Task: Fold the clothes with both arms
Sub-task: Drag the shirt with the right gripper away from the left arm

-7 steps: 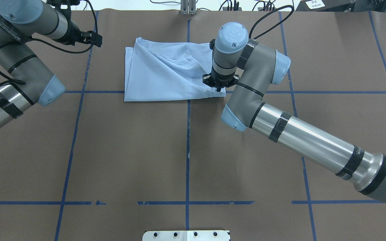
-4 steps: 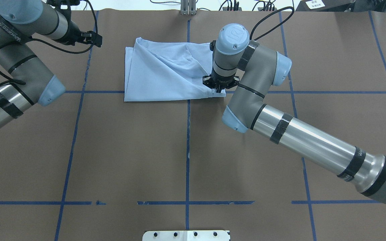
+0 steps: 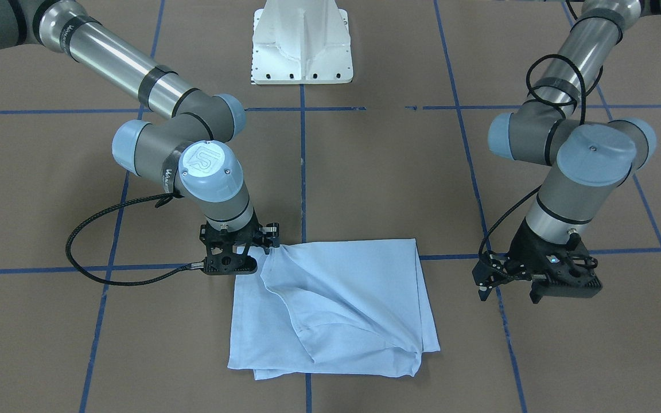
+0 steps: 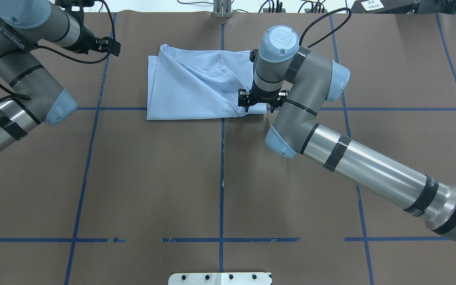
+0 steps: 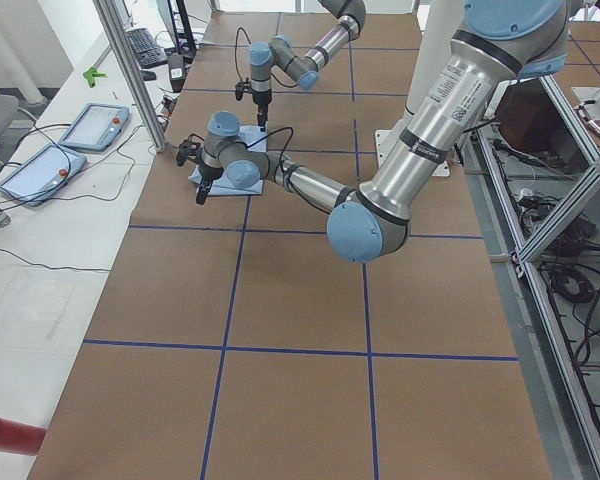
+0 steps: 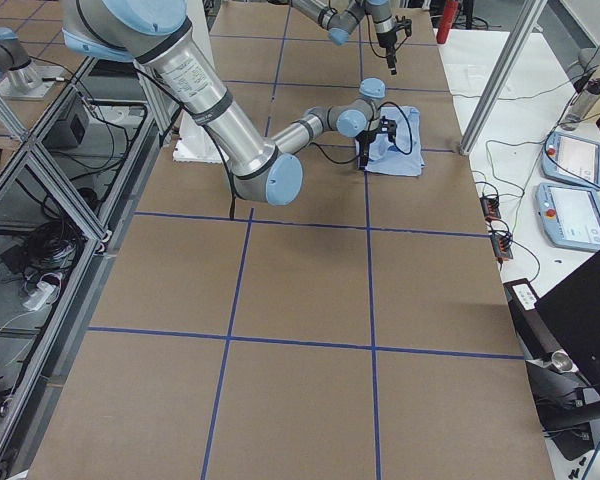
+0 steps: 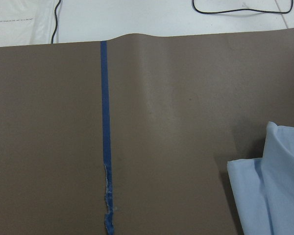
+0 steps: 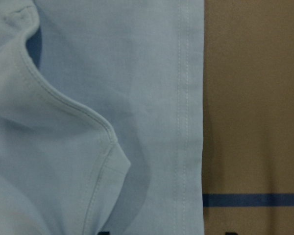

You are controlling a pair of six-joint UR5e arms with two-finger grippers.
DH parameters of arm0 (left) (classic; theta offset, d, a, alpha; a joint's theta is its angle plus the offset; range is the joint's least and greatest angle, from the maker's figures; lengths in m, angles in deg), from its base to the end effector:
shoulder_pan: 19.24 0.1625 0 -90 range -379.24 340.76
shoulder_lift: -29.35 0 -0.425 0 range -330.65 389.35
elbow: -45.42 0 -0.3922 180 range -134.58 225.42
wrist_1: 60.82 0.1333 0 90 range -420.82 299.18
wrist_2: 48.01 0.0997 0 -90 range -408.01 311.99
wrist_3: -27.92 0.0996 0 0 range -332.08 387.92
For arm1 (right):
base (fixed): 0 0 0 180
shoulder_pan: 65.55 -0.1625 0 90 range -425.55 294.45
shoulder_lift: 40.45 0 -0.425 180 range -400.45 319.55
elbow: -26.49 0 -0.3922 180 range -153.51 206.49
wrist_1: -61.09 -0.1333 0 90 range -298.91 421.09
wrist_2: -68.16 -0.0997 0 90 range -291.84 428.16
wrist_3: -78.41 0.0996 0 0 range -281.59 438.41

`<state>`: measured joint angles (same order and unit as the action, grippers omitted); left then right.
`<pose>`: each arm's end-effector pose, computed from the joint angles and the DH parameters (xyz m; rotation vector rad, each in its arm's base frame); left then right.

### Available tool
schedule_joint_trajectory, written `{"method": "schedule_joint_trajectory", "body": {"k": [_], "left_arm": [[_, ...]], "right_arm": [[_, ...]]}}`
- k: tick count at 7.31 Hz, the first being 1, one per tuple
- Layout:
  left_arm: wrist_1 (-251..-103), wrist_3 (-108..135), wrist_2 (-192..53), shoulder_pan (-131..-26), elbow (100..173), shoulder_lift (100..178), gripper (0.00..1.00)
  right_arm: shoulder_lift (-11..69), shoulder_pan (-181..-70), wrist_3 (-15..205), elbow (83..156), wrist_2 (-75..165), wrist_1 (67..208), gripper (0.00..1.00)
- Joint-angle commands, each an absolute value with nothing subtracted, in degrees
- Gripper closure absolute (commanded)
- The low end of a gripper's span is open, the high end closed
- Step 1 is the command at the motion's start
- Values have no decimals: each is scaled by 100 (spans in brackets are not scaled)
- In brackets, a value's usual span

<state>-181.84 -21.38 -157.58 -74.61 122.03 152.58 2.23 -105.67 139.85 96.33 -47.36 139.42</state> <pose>0.3369 -0.6637 0.3668 0.4400 0.8240 -0.0856 -0.5500 -0.5817 0.2791 0.0223 -0.7909 0.0402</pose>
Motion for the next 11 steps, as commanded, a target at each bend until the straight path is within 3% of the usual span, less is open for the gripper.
{"method": "schedule_joint_trajectory", "body": {"k": [1,2,3,4,5,6,7,11], "left_arm": [[-18184,-2147,-15761,-7461,12189,15258,0],[-18184,-2147,-15761,-7452,12189,15258,0],[-18184,-2156,-15753,-7452,12189,15266,0],[-18184,-2156,-15753,-7452,12189,15266,0],[-18193,-2147,-15753,-7452,12189,15266,0],[-18193,-2147,-15753,-7452,12180,15266,0],[-18193,-2147,-15753,-7452,12145,15275,0],[-18193,-2147,-15753,-7443,12118,15293,0]], "right_arm": [[341,-10519,13985,9671,-4716,13975,0],[324,-10502,14002,9654,-4716,13975,0],[315,-10501,14020,9645,-4707,13975,13],[297,-10501,14029,9645,-4715,13958,37],[297,-10501,14020,9636,-4707,13940,69],[297,-10501,14020,9636,-4707,13922,93],[297,-10501,14020,9636,-4707,13922,100],[305,-10501,14011,9749,-4742,13966,100]]}}
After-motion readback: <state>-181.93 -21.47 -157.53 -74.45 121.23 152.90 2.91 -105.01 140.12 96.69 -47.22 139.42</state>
